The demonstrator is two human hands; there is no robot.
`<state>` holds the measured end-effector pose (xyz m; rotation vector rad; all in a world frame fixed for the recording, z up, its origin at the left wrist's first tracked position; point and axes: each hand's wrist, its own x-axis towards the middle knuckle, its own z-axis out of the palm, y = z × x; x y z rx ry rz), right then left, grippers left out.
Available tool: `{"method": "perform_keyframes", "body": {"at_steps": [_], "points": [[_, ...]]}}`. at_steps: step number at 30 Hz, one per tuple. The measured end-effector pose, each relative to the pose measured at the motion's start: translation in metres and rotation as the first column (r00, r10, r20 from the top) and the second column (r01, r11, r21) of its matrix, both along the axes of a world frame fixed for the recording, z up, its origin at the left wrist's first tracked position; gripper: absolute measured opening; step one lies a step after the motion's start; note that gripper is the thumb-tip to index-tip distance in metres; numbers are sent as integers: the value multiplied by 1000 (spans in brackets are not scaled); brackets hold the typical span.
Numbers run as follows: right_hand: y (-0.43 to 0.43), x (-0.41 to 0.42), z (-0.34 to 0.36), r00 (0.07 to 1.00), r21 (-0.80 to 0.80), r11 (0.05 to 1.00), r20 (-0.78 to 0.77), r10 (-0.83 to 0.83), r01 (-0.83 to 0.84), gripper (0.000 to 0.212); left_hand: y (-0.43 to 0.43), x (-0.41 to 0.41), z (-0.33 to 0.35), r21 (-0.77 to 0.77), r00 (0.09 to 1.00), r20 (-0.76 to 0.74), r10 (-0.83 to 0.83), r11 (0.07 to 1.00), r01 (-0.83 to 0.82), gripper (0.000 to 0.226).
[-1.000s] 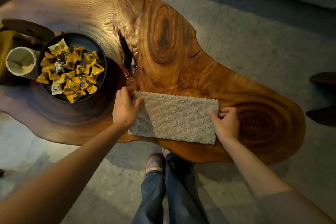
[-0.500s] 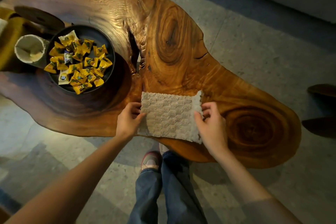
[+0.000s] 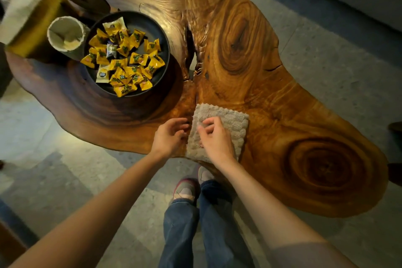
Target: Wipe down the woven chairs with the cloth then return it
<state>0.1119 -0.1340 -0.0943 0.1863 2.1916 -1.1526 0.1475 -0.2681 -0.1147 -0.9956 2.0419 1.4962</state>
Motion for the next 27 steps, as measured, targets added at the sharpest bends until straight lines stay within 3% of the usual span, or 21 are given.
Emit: {"method": "perform_keyframes", "body": {"at_steps": [2,4,6,7,9,11,14,17,21,27], "points": [[11,1,4,993,15,999,-110,40,-39,8,4,2,7,-175,996,-52,-67,983,57,32],[27,4,8,934,147,985,-332,136,-92,12,11,4,18,-376,963,-192,-189,920,106,33],[44,8,5,840,339,933,-464,281,-125,29,21,3,24,-550,841,-282,-461,796,252,43],[50,9,2,824,417,895,-442,355,-162,42,28,2,23,-606,748,-243,-617,699,380,51],[61,14,-9,796,550,771,-285,534,-320,66,40,-1,16,-632,567,-27,-823,454,628,59],[71,20,-24,727,627,635,-154,669,-451,74,47,2,2,-620,446,185,-876,248,744,60],[81,21,-38,674,658,556,-98,733,-508,74,48,9,-11,-653,367,378,-850,35,756,71],[83,18,-45,658,659,527,-64,750,-537,77,47,12,-17,-664,381,376,-844,41,747,73],[84,15,-36,658,625,514,-1,753,-587,76,48,8,-13,-608,335,391,-857,32,793,70],[71,2,20,774,512,704,-114,623,-492,60,36,-12,42,-570,342,318,-884,110,814,62]]}}
